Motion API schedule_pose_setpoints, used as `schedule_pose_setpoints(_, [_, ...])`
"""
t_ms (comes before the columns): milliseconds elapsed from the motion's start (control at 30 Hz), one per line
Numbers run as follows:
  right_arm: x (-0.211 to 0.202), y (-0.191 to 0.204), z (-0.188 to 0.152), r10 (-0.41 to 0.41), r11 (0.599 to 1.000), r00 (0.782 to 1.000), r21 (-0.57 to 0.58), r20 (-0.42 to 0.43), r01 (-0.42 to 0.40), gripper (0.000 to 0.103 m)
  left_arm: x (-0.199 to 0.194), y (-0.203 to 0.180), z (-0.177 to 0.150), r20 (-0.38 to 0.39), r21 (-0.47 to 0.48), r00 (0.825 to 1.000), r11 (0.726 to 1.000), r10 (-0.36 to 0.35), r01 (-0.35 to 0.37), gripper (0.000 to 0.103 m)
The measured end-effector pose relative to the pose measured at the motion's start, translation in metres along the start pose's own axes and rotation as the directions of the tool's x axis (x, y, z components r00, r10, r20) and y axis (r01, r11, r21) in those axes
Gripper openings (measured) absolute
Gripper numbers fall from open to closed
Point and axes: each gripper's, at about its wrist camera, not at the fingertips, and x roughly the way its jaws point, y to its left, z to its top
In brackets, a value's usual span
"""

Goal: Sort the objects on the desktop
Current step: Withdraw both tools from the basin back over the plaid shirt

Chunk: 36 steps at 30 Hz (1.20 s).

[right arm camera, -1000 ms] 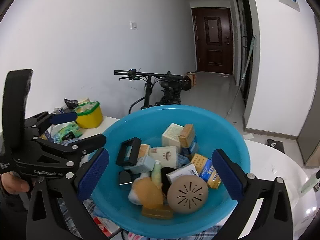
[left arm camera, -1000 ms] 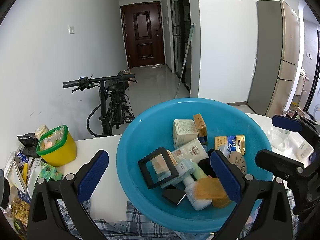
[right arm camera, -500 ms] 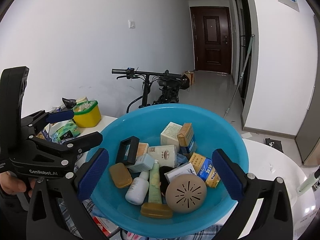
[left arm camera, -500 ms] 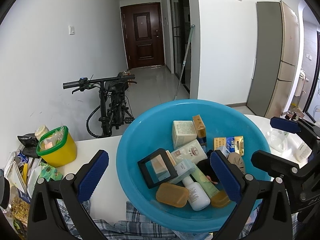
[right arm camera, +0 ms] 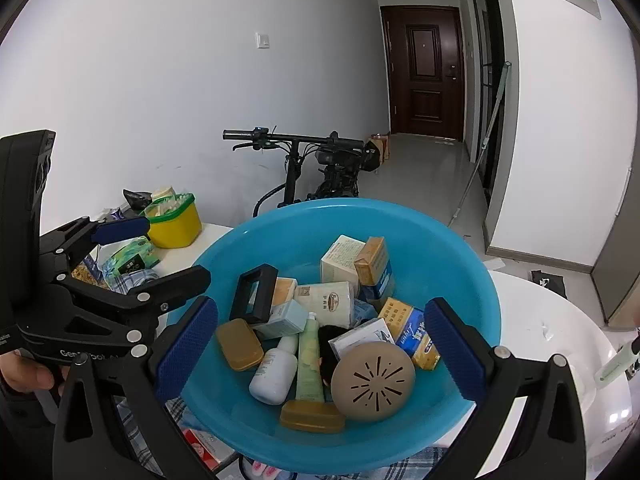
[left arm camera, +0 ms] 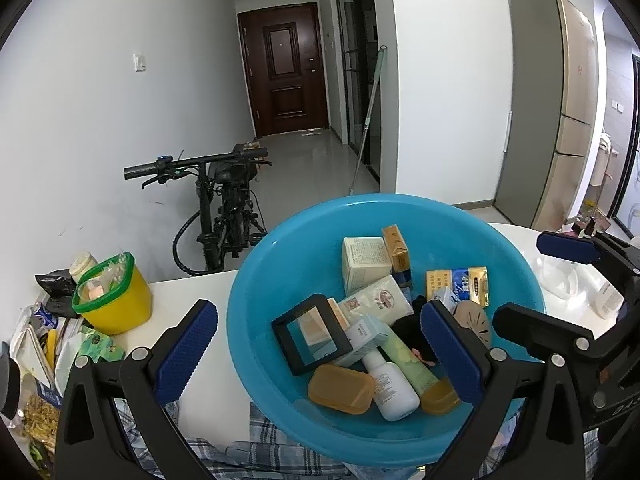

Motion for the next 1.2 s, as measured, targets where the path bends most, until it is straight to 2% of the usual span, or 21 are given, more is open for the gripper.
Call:
schedule_pose_setpoints(367, [0.004,0.001,0.0,0.005,1.0,0.999,-0.002,-0.031,-0.005,0.103,0.004,-0.001,-0.002,-0.009,0.0,1.0,1.0,-0.002,0.002,0.103])
schedule_pose_setpoints(800, [0.001,0.0,0.002,0.006,1.0,1.0,-0.001,-0.023,-0.006,0.103,-0.001,0.001,-0.001,0.004,-0.003,1.0,1.0,0.003,-0.003,0.103])
schedule_pose_setpoints(1067, [-0.016,-0.004,0.007,0.019,1.0,1.0,0.017,0.022,-0.019,0.103,-0.03,0.012,0.0,0.029,-0.033,1.0,0.999,-0.01,0.011,0.103])
schedule_pose_setpoints(1200, [-0.021,-0.002,0.009,0.005,1.0,1.0,0.01,0.02,-0.005,0.103,-0.053,0.021,-0.006,0.039,-0.03,0.999,1.0,0.006,-0.005,0.103])
